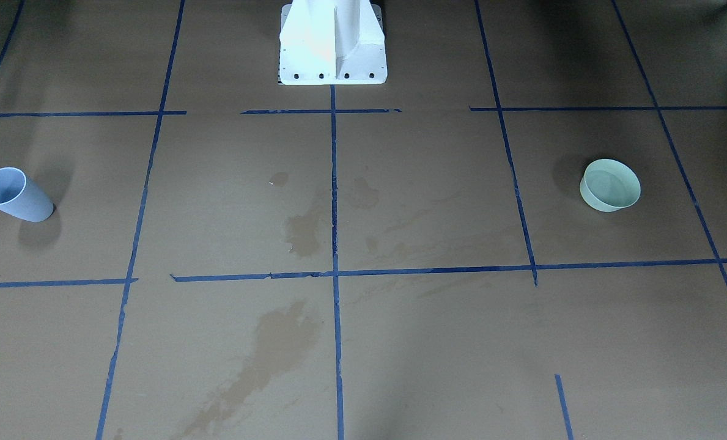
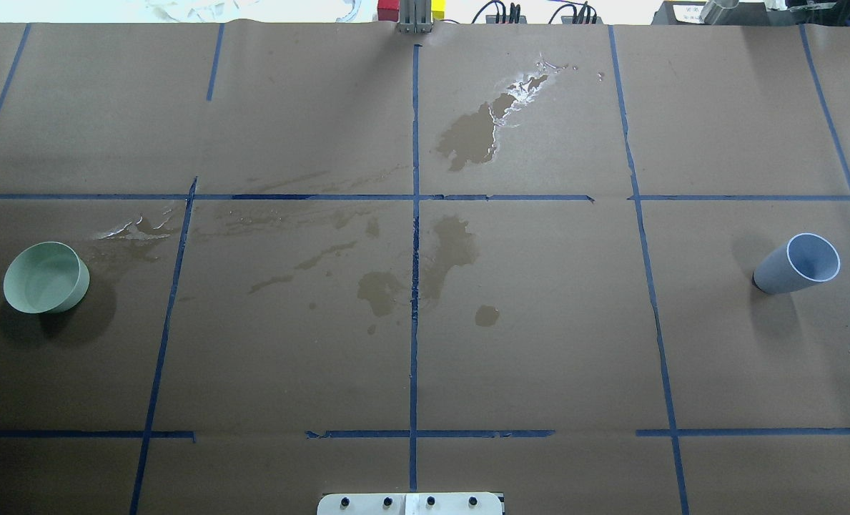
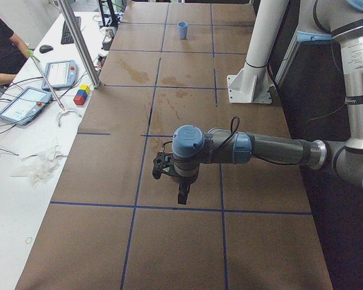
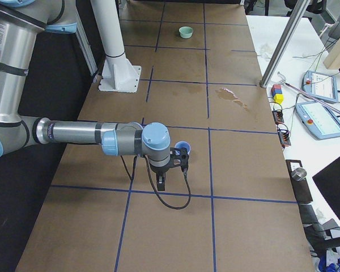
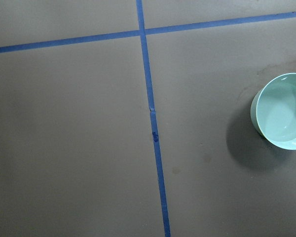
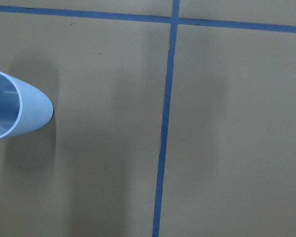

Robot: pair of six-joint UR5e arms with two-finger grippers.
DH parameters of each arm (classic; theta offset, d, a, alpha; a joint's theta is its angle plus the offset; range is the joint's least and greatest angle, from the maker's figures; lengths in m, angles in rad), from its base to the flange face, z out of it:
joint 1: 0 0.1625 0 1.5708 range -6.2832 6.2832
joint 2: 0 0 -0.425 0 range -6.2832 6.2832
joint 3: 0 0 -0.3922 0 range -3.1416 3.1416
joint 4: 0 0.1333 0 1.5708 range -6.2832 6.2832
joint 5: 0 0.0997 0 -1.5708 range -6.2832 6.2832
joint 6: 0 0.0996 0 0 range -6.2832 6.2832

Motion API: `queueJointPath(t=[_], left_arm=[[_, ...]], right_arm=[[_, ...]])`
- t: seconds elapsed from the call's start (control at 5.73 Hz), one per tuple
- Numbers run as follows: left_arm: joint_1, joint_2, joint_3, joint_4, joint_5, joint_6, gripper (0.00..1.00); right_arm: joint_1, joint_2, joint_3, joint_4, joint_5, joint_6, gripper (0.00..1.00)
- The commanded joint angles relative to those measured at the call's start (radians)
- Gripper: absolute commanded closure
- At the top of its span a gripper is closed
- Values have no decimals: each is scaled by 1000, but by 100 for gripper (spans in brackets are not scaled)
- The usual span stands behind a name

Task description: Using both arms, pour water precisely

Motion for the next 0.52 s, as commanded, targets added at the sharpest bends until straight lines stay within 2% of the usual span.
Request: queueJointPath(t=[0.0,0.35], left_arm=[[0,0,-12,12,4,1,0],[0,1,5,14,4,2,0]], right_arm=[[1,-3,2,2,3,10,0],[-1,-3,4,2,2,-2,0]])
